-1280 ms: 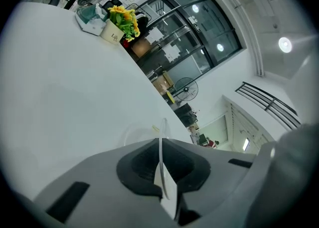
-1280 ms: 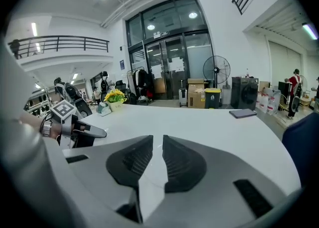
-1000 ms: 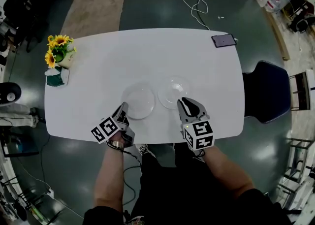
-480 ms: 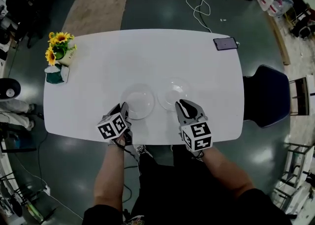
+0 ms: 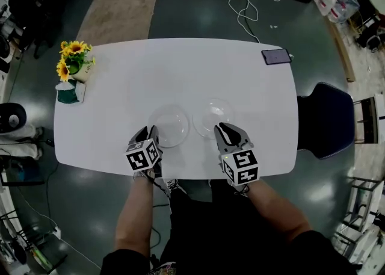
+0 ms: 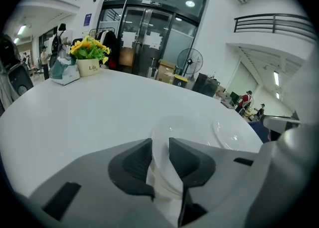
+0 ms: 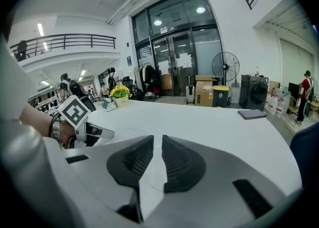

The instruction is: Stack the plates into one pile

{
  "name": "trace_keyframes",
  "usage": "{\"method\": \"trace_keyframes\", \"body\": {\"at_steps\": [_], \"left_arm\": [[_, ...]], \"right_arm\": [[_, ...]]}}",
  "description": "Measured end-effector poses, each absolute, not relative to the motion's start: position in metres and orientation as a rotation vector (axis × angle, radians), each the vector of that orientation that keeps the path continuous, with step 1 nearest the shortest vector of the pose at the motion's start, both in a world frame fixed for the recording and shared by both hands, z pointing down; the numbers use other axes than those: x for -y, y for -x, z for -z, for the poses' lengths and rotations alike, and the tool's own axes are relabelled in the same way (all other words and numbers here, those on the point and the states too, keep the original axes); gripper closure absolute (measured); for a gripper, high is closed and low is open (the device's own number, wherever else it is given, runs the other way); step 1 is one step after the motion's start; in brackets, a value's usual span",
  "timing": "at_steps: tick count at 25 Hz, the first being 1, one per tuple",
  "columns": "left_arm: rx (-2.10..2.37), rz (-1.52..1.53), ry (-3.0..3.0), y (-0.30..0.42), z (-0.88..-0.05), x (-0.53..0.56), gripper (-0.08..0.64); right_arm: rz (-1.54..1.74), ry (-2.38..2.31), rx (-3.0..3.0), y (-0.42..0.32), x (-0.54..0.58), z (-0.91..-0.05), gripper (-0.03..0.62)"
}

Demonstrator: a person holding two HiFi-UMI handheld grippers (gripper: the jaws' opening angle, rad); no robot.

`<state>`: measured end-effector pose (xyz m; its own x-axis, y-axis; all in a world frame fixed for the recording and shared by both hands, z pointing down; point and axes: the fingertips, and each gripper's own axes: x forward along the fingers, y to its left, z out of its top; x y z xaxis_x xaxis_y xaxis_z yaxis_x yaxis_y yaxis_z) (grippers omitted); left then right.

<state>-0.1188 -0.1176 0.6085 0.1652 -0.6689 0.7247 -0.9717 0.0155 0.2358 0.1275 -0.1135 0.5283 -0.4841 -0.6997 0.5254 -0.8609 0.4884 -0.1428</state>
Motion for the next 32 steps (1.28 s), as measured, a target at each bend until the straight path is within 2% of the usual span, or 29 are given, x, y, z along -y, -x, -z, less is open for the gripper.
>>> {"method": "trace_keyframes", "body": {"at_steps": [7, 13, 23, 32], "left_arm": [[1.616, -0.526, -1.760, 0.125, -0.597, 0.119, 0.416], [1.646, -0.510, -1.930, 0.110, -0.554, 0.127, 0.400], [1.481, -0.558, -2.337, 0.009, -0.482, 0.143, 0.390], [1.294, -0.680, -2.446, -0.083, -0.502, 0.133, 0.390]], "right_arm": [[-0.542, -1.313, 2.355, -0.130, 0.119, -0.519, 0.529], [-0.534, -1.363, 2.373, -0.140, 0.128, -0.510, 0.514], [-0.520, -1.462, 2.387, -0.175, 0.152, -0.490, 0.478], [-0.508, -1.430, 2.404, -0.205, 0.163, -0.491, 0.456]]}}
